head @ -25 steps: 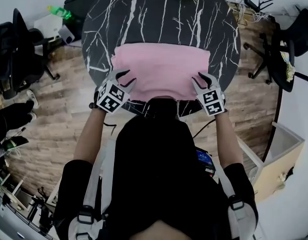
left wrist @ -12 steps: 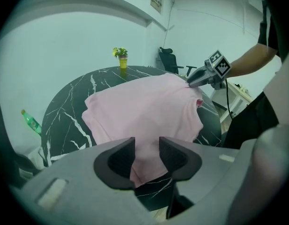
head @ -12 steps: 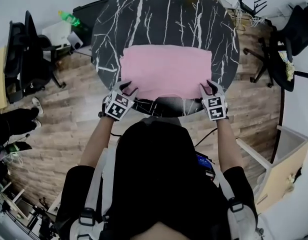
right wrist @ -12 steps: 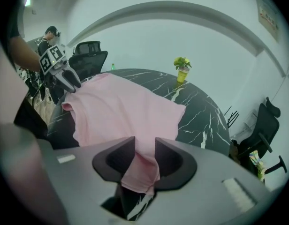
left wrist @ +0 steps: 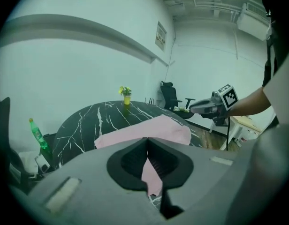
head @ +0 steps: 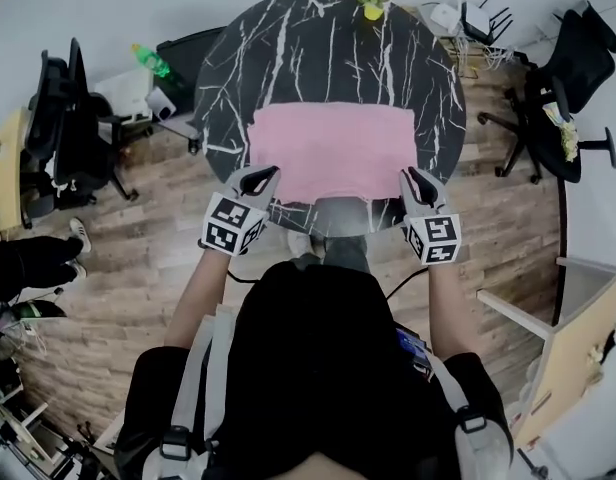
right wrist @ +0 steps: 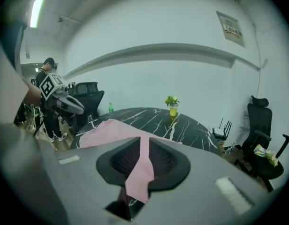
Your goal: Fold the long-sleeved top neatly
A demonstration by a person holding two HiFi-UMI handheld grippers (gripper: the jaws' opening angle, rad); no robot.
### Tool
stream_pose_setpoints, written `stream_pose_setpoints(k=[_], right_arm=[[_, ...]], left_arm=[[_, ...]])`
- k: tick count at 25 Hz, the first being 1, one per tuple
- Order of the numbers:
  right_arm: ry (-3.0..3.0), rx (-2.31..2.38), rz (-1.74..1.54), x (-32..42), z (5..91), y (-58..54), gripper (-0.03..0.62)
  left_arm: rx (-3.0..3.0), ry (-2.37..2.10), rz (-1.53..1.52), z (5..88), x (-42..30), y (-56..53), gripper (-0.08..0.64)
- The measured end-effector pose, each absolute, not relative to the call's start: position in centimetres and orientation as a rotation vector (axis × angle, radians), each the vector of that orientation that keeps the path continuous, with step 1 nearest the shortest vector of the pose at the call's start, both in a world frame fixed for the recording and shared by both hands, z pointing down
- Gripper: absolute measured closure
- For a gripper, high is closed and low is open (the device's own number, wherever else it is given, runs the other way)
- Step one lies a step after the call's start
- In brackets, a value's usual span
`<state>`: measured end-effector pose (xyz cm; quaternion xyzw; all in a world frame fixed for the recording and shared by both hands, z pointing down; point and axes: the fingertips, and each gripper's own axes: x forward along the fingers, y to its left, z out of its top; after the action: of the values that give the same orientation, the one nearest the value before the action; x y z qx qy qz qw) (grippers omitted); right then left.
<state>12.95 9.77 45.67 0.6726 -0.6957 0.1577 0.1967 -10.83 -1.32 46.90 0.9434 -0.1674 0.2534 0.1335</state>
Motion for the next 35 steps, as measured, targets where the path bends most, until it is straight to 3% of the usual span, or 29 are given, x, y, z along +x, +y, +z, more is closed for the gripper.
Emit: stream_pose_setpoints(k=[14, 35], right_arm=[[-2.178, 1.913, 0.194, 12.8, 35.8, 12.7, 0.588], [-2.335, 1.808, 0.156, 14.5, 34.1, 13.6, 0.588]], left_arm=[[2.839, -0.864, 0.424, 35.0, -11.8, 2.6, 0.551], [2.802, -1.025, 0.318, 33.4, -8.7, 6.6, 0.551]])
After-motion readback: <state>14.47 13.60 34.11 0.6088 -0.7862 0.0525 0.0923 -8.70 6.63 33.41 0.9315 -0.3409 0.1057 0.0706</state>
